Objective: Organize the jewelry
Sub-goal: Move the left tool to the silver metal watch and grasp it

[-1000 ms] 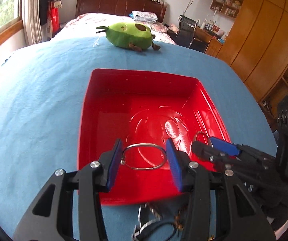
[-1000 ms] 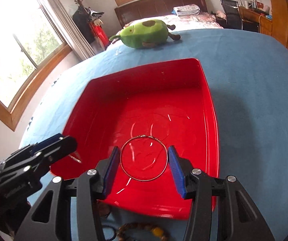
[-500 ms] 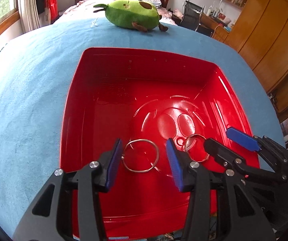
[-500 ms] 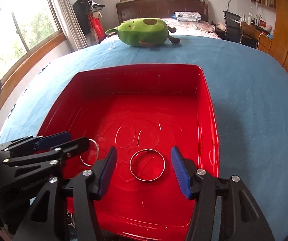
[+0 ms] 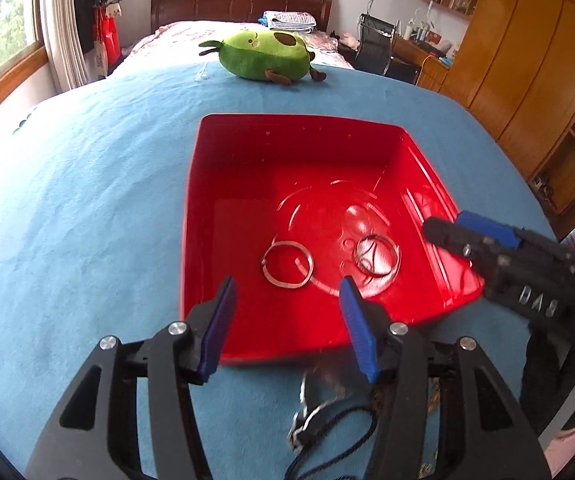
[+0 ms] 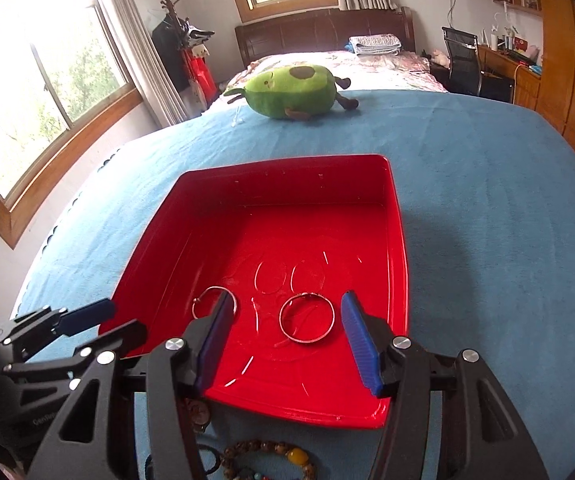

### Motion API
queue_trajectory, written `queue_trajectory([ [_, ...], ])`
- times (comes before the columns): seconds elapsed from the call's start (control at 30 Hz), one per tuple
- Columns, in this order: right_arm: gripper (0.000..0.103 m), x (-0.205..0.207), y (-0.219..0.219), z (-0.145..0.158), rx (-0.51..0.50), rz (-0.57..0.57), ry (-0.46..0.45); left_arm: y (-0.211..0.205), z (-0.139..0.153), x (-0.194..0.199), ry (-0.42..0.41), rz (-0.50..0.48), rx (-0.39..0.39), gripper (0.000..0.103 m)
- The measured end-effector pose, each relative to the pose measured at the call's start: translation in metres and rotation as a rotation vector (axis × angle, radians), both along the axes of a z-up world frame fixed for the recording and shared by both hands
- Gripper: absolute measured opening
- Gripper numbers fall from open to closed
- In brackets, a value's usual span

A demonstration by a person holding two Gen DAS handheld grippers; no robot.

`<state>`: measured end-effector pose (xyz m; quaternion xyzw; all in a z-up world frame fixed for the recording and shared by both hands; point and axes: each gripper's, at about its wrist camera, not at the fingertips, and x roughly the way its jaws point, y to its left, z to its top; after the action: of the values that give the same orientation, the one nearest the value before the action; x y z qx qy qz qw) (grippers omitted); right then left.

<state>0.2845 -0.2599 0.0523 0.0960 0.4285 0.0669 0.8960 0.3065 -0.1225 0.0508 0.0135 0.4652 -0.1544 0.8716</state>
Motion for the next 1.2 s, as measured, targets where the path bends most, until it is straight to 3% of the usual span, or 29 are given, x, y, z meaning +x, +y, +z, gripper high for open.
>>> queue_trajectory([
  [0.27, 0.056, -0.039, -0.006, -0.004, 0.033, 0.007, 0.048, 0.020, -0.008, -0.044, 0.025, 0.004, 0.017, 0.063],
  [0.4, 0.056, -0.062, -0.008, -0.011, 0.058, 0.012, 0.066, 0.017, -0.020, -0.060, 0.041, -0.014, 0.019, 0.073],
  [0.53, 0.056, -0.082, -0.010, -0.026, 0.106, 0.020, 0.093, 0.011, -0.037, -0.064, 0.077, -0.027, 0.011, 0.076],
  [0.67, 0.057, -0.092, -0.011, -0.036, 0.098, 0.017, 0.100, 0.003, -0.055, -0.059, 0.124, -0.012, 0.024, 0.076],
  [0.9, 0.058, -0.092, -0.014, -0.053, 0.059, 0.000, 0.123, 0.000, -0.069, -0.052, 0.122, 0.019, 0.065, 0.075],
  [1.2, 0.059, -0.089, -0.008, -0.068, 0.027, 0.007, 0.154, -0.004, -0.081, -0.041, 0.156, -0.011, 0.025, 0.065],
])
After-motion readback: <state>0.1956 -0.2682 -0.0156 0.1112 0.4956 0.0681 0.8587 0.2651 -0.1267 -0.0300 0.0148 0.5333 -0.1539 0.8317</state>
